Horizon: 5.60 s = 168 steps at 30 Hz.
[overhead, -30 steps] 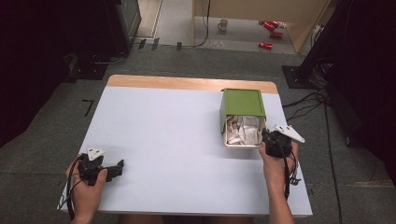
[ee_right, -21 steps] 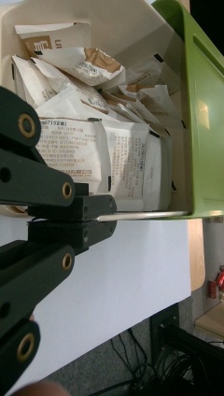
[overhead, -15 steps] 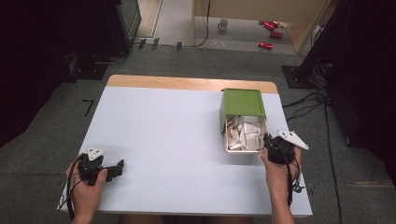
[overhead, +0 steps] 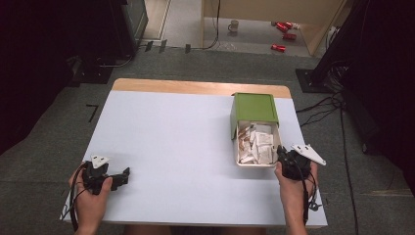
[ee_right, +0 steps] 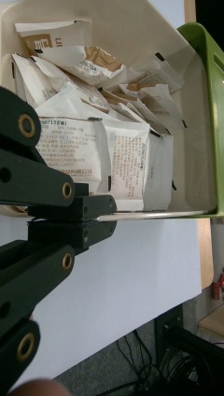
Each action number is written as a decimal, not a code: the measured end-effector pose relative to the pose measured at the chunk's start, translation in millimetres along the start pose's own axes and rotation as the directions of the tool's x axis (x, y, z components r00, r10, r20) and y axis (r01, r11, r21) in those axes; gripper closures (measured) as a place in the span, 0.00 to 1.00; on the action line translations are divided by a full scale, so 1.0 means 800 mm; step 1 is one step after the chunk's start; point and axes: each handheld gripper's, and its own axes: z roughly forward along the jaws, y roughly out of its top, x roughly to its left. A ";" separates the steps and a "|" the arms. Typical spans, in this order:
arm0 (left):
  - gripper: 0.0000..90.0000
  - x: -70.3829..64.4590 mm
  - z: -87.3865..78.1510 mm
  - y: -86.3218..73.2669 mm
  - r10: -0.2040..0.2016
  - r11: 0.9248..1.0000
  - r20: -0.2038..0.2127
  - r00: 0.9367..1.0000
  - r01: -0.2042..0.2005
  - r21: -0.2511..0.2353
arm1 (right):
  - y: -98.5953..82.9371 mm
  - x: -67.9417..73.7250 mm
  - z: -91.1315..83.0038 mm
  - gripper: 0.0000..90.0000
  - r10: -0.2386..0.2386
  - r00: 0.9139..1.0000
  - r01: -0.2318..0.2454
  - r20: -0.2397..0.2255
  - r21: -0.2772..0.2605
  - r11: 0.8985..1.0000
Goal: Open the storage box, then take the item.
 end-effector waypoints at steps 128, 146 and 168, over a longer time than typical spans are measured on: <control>0.00 0.000 0.000 0.000 -0.002 1.000 0.000 1.000 0.002 0.001 | -0.012 0.082 -0.007 0.96 -0.040 0.987 0.032 -0.154 -0.059 0.998; 0.00 0.000 0.000 0.001 -0.002 1.000 0.000 1.000 0.002 0.002 | 0.023 0.098 -0.023 0.96 -0.058 0.983 0.035 -0.171 -0.137 0.990; 0.00 0.000 0.000 0.001 -0.003 1.000 -0.001 1.000 0.003 0.002 | 0.014 0.161 -0.005 0.96 -0.100 0.962 0.070 -0.256 -0.120 0.990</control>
